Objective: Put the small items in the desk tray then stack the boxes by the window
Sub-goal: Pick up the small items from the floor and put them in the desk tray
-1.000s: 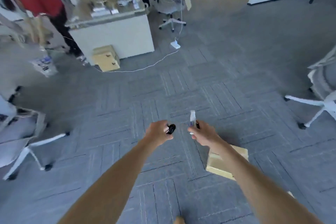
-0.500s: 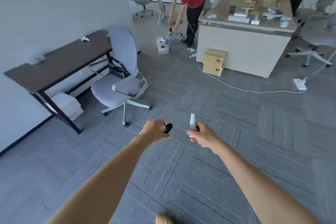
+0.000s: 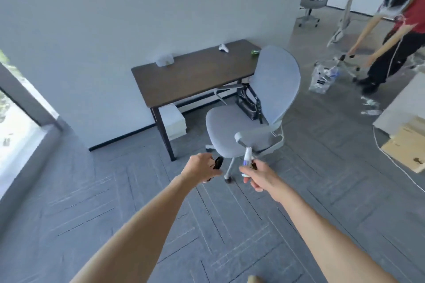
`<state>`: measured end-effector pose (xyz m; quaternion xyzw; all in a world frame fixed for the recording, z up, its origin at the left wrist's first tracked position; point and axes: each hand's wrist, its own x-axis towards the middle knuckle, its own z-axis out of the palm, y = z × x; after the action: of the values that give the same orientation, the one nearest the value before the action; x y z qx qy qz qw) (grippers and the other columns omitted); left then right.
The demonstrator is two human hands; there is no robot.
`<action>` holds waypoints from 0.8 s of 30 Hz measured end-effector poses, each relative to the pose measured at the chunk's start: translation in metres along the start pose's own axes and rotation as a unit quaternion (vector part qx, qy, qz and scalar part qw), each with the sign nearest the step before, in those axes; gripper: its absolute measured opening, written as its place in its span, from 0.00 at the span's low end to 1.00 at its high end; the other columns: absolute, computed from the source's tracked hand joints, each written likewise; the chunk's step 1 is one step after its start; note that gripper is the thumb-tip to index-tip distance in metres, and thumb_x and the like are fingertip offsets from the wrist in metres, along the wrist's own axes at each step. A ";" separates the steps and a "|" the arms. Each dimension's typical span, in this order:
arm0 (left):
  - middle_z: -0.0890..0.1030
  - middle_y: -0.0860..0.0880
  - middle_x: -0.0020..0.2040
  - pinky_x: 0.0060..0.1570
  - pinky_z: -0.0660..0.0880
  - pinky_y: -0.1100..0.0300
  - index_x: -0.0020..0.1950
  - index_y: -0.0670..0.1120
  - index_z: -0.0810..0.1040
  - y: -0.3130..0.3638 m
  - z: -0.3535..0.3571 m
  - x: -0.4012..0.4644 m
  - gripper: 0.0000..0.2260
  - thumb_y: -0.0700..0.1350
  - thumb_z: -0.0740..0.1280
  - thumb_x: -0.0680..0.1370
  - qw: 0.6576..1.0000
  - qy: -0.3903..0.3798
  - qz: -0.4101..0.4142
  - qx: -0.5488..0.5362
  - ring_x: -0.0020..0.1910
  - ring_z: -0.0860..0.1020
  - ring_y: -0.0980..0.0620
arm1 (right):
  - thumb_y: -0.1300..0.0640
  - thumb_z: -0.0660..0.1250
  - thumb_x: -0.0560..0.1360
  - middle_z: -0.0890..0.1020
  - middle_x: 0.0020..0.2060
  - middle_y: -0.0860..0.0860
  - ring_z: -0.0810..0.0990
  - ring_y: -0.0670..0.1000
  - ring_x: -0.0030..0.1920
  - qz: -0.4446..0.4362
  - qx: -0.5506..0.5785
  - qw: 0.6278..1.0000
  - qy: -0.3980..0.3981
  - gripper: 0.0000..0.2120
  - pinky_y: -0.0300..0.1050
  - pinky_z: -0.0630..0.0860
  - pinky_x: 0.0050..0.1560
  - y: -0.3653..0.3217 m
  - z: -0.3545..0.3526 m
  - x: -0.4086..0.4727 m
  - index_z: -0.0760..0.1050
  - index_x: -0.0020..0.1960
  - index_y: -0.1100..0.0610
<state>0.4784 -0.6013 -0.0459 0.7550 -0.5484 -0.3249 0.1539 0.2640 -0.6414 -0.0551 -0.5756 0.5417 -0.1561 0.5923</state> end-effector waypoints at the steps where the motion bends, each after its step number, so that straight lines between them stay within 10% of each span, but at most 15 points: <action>1: 0.77 0.55 0.36 0.29 0.71 0.69 0.42 0.50 0.75 -0.006 -0.012 0.019 0.10 0.52 0.74 0.73 1.000 0.004 -0.008 0.005 0.34 0.77 0.54 | 0.52 0.68 0.77 0.81 0.35 0.56 0.67 0.48 0.24 -0.005 -0.008 1.000 -0.012 0.13 0.42 0.59 0.24 -0.014 0.002 0.026 0.74 0.54 0.61; 8: 0.81 0.45 0.43 0.35 0.80 0.53 0.50 0.40 0.76 -0.036 -0.117 0.153 0.18 0.51 0.75 0.70 0.992 0.074 -0.092 -0.042 0.35 0.82 0.46 | 0.48 0.68 0.75 0.74 0.31 0.52 0.66 0.47 0.25 -0.038 -0.044 0.996 -0.066 0.13 0.40 0.59 0.24 -0.125 0.011 0.209 0.73 0.46 0.57; 24: 0.81 0.45 0.45 0.31 0.76 0.58 0.47 0.42 0.75 -0.183 -0.314 0.405 0.20 0.50 0.78 0.65 0.971 0.125 -0.159 -0.128 0.33 0.79 0.48 | 0.46 0.72 0.74 0.67 0.26 0.46 0.58 0.46 0.23 -0.045 -0.110 0.982 -0.150 0.13 0.39 0.53 0.25 -0.341 0.137 0.519 0.75 0.48 0.55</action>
<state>0.8949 -0.9515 -0.0513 0.8411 -0.3518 -0.3154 0.2634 0.7155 -1.0894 -0.0390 -0.6780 0.4344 -0.0340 0.5920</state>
